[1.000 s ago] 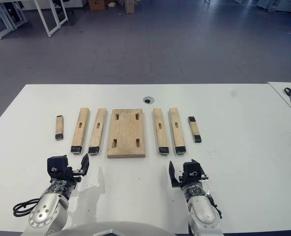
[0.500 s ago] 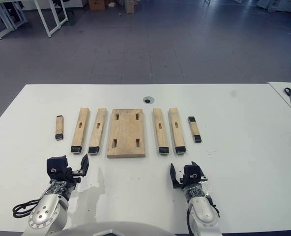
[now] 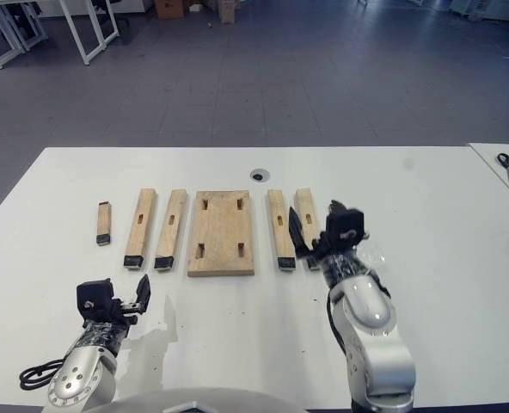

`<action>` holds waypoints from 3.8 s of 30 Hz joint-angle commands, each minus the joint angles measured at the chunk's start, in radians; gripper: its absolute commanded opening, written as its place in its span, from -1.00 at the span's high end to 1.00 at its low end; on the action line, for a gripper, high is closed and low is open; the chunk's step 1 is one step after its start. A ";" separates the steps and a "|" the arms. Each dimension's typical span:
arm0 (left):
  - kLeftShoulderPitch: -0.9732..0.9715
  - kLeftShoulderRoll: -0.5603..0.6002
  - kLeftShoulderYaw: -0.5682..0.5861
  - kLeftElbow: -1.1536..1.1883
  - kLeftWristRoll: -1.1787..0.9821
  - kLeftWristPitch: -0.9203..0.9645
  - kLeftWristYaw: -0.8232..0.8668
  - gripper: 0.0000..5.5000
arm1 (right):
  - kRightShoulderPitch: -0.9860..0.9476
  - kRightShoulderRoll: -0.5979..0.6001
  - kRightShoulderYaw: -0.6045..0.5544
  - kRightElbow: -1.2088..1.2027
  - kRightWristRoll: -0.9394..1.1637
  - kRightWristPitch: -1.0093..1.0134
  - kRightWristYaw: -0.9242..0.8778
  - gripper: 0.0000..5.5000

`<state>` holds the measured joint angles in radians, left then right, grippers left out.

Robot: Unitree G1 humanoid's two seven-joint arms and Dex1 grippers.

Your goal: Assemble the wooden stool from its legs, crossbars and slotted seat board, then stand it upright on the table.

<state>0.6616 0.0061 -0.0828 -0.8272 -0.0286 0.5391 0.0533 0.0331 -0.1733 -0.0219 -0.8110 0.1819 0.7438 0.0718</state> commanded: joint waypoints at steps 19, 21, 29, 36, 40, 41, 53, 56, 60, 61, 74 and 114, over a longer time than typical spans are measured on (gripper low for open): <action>0.049 0.001 -0.005 -0.054 -0.009 0.010 0.002 -0.40 | -0.298 -0.267 -0.209 0.852 0.065 -0.018 0.266 -0.52; 0.045 0.002 -0.005 -0.018 -0.008 -0.016 -0.002 -0.40 | -0.275 -0.265 -0.197 0.894 0.053 -0.051 0.271 -0.52; 0.002 -0.004 -0.015 0.091 0.005 -0.084 0.002 -0.40 | -0.205 -0.256 -0.159 1.056 -0.005 -0.195 0.272 -0.52; 0.009 0.004 -0.012 0.106 0.001 -0.111 -0.007 -0.41 | -0.238 -0.247 -0.086 1.240 -0.071 -0.335 0.284 -0.04; 0.005 0.007 -0.013 0.098 0.004 -0.103 -0.007 -0.41 | -0.238 -0.241 -0.109 1.315 -0.062 -0.366 0.267 0.25; 0.003 0.007 -0.013 0.097 0.004 -0.101 -0.006 -0.41 | -0.236 -0.239 -0.115 1.327 -0.060 -0.370 0.264 0.32; -0.194 0.091 0.113 0.125 -0.106 -0.047 -0.110 -0.41 | -0.235 -0.251 -0.171 1.215 -0.041 -0.386 0.220 0.54; -0.514 0.208 0.255 0.157 -0.262 0.058 -0.198 -0.41 | -0.282 -0.298 -0.225 1.121 -0.050 -0.405 0.174 0.54; -0.846 0.214 0.422 0.325 -0.652 0.351 -0.238 -0.41 | -0.330 -0.255 -0.191 0.914 -0.019 -0.401 0.184 0.54; -0.886 0.216 0.434 0.374 -0.721 0.410 -0.257 -0.41 | -0.332 -0.235 -0.163 0.862 -0.013 -0.403 0.197 0.54; -1.115 0.173 0.538 0.828 -1.216 0.639 -0.240 -0.41 | -0.254 -0.053 0.194 0.599 -0.016 -0.499 0.355 0.54; -1.128 0.166 0.460 0.931 -1.239 0.609 -0.236 0.84 | -0.177 0.015 0.337 0.524 0.033 -0.457 0.419 0.31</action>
<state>-0.4665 0.1755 0.3869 0.1196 -1.2632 1.1436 -0.1859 -0.1459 -0.1596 0.3102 -0.2627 0.1882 0.2654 0.4635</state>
